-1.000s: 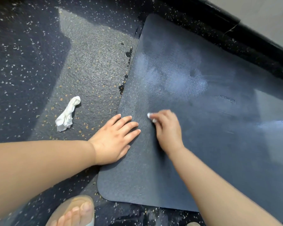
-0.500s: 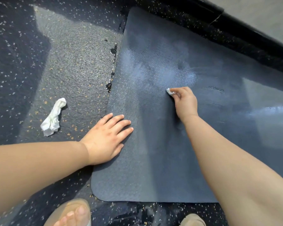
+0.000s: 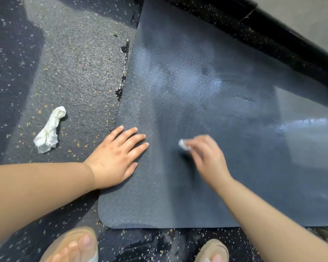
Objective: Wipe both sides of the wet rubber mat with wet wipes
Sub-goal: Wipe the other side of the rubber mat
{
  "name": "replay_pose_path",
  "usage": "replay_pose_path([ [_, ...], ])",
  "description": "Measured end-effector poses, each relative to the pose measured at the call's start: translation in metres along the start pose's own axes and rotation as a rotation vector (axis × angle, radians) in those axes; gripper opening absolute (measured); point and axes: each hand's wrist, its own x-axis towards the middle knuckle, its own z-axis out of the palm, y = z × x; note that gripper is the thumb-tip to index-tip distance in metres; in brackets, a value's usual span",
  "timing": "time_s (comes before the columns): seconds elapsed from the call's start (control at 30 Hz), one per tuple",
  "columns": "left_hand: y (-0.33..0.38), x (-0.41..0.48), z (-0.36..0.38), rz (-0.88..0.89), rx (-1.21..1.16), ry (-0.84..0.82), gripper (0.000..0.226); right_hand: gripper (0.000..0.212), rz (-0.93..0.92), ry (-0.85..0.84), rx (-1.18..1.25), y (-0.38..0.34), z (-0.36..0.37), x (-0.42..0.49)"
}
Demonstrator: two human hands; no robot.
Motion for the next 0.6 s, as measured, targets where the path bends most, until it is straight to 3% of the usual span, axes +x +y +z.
replay_pose_path([
  [0.17,-0.003,-0.002,-0.003,0.009,0.017,-0.004,0.057,0.026,0.156,0.123,-0.011,0.001,0.010,0.116],
  [0.27,-0.003,-0.001,-0.004,0.017,0.012,-0.006,0.057,0.021,0.273,0.145,0.017,-0.005,0.031,0.118],
  [0.37,-0.004,-0.001,-0.004,0.020,0.015,0.002,0.056,0.017,0.152,0.166,0.036,-0.025,0.051,0.047],
  [0.47,-0.005,-0.002,-0.002,0.035,0.017,0.030,0.056,0.020,-0.009,0.011,0.039,-0.032,0.052,-0.035],
  [0.53,-0.006,-0.006,0.000,0.045,0.012,0.044,0.055,0.017,-0.086,-0.132,0.059,-0.028,0.041,-0.050],
  [0.6,-0.007,-0.009,0.001,0.053,0.014,0.066,0.051,0.016,-0.075,-0.158,0.087,-0.025,0.030,-0.026],
])
